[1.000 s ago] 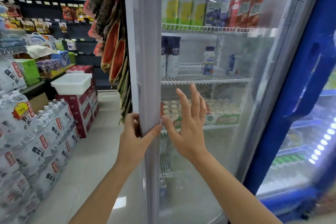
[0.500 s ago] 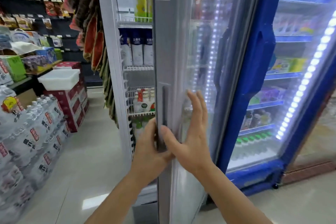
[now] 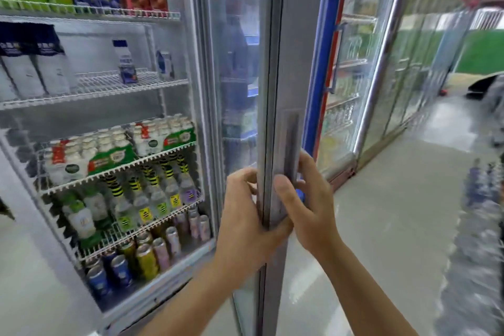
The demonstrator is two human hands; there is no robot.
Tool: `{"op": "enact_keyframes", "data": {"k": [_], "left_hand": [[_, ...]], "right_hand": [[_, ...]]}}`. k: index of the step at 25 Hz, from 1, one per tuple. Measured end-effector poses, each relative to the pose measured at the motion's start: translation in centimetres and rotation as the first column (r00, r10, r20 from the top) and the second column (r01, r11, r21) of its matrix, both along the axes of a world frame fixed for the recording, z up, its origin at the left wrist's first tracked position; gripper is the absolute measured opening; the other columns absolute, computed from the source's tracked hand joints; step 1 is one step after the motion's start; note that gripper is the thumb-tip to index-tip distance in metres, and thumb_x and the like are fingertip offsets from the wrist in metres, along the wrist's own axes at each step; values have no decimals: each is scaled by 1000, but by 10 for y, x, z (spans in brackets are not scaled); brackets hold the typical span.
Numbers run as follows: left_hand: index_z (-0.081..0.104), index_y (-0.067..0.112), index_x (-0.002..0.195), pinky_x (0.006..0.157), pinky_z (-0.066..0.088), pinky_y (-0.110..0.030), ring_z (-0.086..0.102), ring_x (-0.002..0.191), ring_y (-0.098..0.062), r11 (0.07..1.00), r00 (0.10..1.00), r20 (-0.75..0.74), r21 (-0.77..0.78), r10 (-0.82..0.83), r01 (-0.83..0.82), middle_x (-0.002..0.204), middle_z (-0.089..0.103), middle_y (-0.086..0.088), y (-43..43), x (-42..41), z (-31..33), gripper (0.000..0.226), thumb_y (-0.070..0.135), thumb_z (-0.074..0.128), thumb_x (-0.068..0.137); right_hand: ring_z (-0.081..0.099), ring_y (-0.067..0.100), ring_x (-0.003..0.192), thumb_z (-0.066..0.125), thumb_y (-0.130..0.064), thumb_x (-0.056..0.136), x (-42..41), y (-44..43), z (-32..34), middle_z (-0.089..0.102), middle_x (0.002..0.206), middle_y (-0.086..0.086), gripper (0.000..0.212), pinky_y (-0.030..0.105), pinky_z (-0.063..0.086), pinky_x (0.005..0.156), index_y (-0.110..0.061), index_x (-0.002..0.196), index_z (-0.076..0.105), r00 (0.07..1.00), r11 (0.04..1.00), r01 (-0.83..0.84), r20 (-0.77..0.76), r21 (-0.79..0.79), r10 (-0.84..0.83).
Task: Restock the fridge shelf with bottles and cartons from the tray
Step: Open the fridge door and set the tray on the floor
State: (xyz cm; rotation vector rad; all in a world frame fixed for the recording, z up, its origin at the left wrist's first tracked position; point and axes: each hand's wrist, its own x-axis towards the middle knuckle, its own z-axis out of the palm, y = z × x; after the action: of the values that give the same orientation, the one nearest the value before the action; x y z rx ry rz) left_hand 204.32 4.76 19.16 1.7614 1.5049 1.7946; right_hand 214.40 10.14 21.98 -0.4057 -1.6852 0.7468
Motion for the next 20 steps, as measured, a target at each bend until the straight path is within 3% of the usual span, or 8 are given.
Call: {"op": "enact_keyframes", "data": {"k": [2, 4, 7, 11, 15, 20], "left_hand": [[36, 30, 117, 73, 51, -26, 54, 94, -1, 999, 998, -69, -53, 6, -10, 111, 45, 12, 19, 20, -6, 67, 32, 76, 64], [35, 31, 115, 70, 50, -27, 50, 93, 3, 991, 996, -87, -131, -35, 23, 107, 40, 20, 40, 39, -12, 62, 36, 72, 65], [38, 32, 116, 68, 47, -22, 52, 89, 0, 979, 989, -112, -187, -96, 74, 106, 43, 19, 73, 61, -19, 55, 39, 68, 70], [51, 23, 111, 73, 47, -25, 54, 85, -5, 956, 961, -176, -239, -212, 167, 104, 49, 13, 101, 74, -46, 36, 28, 64, 78], [58, 29, 98, 76, 49, -23, 58, 83, -3, 897, 914, -281, -413, -294, 161, 92, 59, 16, 89, 49, -106, 19, 22, 58, 81], [61, 27, 90, 73, 48, -22, 62, 78, -5, 837, 930, -237, -534, -281, 117, 83, 62, 16, 74, 21, -145, 17, 15, 58, 78]], "right_hand": [[68, 4, 82, 62, -31, 84, 24, 10, 1, 69, 92, -18, 26, 15, 52, 68, -34, 109, 56, 994, 994, 110, 15, 5, -110], [67, 1, 76, 68, -33, 77, 42, 26, 1, 67, 84, -17, 28, 10, 50, 66, -33, 103, 55, 971, 971, 239, -9, -20, -239], [65, 7, 80, 74, -34, 70, 66, 56, 1, 66, 88, -9, 44, 22, 53, 72, -19, 107, 57, 921, 910, 385, 1, -152, -390], [66, 2, 84, 75, -27, 75, 97, 98, 0, 66, 88, -20, 36, 27, 55, 76, -26, 107, 58, 893, 860, 432, -5, -272, -450], [66, 16, 92, 72, -25, 80, 117, 137, -1, 68, 102, -3, 42, 39, 56, 85, -15, 118, 57, 869, 822, 464, -11, -331, -495], [60, 15, 90, 65, -17, 85, 125, 168, 5, 62, 106, 5, 43, 33, 53, 83, -4, 124, 52, 850, 786, 494, 18, -373, -526]]}}
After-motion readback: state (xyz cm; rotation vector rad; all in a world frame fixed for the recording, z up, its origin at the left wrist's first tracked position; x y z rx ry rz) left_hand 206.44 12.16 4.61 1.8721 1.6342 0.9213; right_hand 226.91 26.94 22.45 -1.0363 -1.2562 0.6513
